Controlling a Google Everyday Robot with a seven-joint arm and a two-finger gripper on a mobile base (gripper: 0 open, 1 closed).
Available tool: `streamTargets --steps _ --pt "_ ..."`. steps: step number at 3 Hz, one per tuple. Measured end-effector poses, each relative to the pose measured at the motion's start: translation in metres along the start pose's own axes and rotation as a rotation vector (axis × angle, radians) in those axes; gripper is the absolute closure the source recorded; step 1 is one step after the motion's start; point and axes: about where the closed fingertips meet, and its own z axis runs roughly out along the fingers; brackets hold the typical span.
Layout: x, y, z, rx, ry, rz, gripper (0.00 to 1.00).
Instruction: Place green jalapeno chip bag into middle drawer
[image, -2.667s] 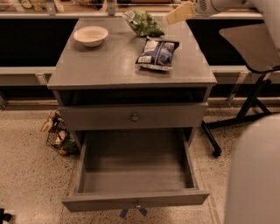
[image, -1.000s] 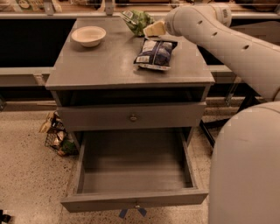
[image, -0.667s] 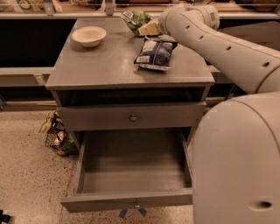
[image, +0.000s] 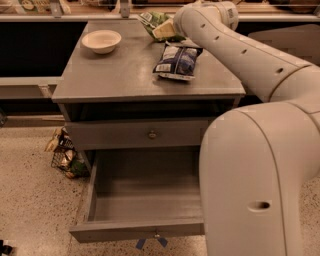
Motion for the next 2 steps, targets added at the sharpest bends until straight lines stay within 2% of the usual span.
streamTargets --steps 2 --pt "0.012 0.016 0.051 -0.043 0.009 -0.127 0.00"
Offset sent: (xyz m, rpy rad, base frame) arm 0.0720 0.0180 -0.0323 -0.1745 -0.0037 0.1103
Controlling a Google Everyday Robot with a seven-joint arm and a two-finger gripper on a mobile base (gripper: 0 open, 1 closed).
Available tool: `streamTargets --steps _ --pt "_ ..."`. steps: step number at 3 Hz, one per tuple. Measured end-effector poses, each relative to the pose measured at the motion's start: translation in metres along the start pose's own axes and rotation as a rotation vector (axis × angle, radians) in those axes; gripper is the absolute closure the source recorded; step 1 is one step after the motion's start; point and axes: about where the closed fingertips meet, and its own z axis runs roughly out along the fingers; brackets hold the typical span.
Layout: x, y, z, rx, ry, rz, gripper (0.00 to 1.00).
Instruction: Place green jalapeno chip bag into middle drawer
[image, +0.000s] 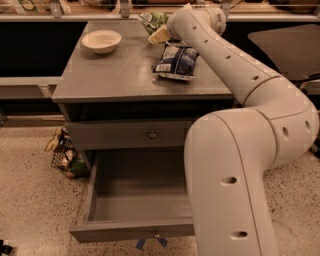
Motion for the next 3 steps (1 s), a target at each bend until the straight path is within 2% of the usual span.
streamTargets --steps 1,3 --pt "0.001 0.001 0.016 -0.004 -0.007 -0.035 0.00" --pt "0.003 -0.007 0.046 0.032 -0.021 -0.051 0.00"
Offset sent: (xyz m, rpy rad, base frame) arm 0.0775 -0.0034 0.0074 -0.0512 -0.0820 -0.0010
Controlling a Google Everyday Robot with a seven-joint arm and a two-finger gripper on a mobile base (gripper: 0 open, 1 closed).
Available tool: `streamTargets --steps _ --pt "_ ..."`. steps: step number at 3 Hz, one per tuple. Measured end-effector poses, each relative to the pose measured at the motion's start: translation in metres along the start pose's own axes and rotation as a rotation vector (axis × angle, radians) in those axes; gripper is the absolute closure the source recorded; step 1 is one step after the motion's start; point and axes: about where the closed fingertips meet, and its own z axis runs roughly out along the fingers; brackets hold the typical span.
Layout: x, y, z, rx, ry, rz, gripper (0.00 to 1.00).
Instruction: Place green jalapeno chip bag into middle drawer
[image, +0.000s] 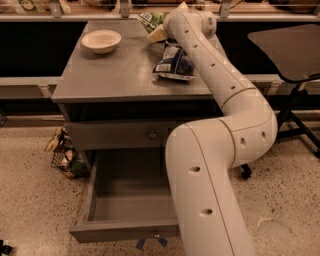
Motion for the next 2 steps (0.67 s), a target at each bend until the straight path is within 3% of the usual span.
streamTargets --steps 1,2 --pt "0.004 0.009 0.010 -0.016 0.007 -0.005 0.18" --pt "0.011 0.023 0.016 -0.057 0.023 -0.025 0.49"
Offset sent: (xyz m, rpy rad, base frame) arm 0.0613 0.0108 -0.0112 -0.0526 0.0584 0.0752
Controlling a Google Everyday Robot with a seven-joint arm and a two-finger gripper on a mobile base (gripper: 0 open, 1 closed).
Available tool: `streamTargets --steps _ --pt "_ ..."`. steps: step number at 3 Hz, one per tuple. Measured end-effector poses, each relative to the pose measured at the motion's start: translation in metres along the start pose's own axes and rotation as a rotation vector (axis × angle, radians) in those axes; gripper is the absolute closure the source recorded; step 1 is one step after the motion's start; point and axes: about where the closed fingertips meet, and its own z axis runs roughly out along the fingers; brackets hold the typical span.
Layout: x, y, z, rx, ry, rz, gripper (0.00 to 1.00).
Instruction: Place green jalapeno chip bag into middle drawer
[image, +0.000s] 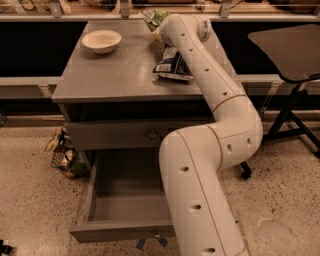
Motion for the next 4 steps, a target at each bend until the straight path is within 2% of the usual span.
streamTargets --steps 2,3,4 --pt "0.008 0.008 0.003 -0.023 0.029 -0.005 0.95" --pt "0.007 0.008 0.002 -0.026 0.037 -0.006 1.00" --pt "-0.011 0.001 -0.018 -0.064 0.012 -0.006 1.00"
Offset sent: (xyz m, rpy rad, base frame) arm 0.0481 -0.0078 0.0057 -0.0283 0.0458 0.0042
